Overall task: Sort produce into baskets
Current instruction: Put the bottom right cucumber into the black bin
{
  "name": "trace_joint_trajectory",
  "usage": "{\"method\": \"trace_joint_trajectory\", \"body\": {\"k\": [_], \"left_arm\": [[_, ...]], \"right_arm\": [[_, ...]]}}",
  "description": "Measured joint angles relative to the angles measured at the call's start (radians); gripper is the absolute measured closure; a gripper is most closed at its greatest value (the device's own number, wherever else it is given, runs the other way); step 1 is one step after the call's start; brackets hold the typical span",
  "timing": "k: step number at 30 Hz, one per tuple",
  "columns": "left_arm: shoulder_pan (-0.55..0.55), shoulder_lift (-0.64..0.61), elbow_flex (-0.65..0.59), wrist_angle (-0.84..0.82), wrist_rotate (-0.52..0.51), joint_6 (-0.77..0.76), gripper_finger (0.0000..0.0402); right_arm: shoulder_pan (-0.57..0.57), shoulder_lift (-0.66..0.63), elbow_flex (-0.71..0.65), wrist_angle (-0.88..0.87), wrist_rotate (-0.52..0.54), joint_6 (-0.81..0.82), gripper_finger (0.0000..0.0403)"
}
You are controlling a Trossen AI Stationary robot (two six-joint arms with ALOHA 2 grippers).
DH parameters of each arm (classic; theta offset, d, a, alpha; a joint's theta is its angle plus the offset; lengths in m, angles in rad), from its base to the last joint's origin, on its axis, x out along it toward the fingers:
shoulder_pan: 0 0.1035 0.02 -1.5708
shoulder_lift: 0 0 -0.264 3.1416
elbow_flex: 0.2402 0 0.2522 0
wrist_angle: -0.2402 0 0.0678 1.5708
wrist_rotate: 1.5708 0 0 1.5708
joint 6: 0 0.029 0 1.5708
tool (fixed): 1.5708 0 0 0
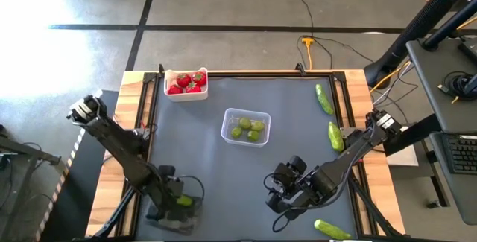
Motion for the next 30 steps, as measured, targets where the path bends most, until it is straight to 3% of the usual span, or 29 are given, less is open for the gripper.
{"method": "trace_joint_trajectory", "body": {"k": [6, 11, 20, 24, 30], "left_arm": [[-0.027, -0.127, -0.111, 0.012, 0.0, -0.146, 0.0235], [-0.04, -0.22, -0.178, -0.005, -0.001, -0.236, 0.0207], [-0.036, -0.291, -0.141, 0.006, -0.055, -0.22, 0.0148], [-0.035, -0.288, -0.081, 0.0, -0.163, -0.2, 0.0148], [0.059, -0.243, 0.048, 0.058, -0.364, -0.14, 0.0162]], "right_arm": [[0.0, 0.0, 0.0, 0.0, 0.0, -0.011, 0.0101], [0.0, 0.0, 0.0, 0.0, 0.001, -0.013, 0.0101], [0.0, -0.009, 0.0, 0.0, -0.008, -0.022, 0.0101], [0.001, -0.019, 0.0, 0.0, -0.056, -0.025, 0.0101], [0.041, -0.017, 0.0, -0.048, -0.237, 0.013, 0.0101]]}}
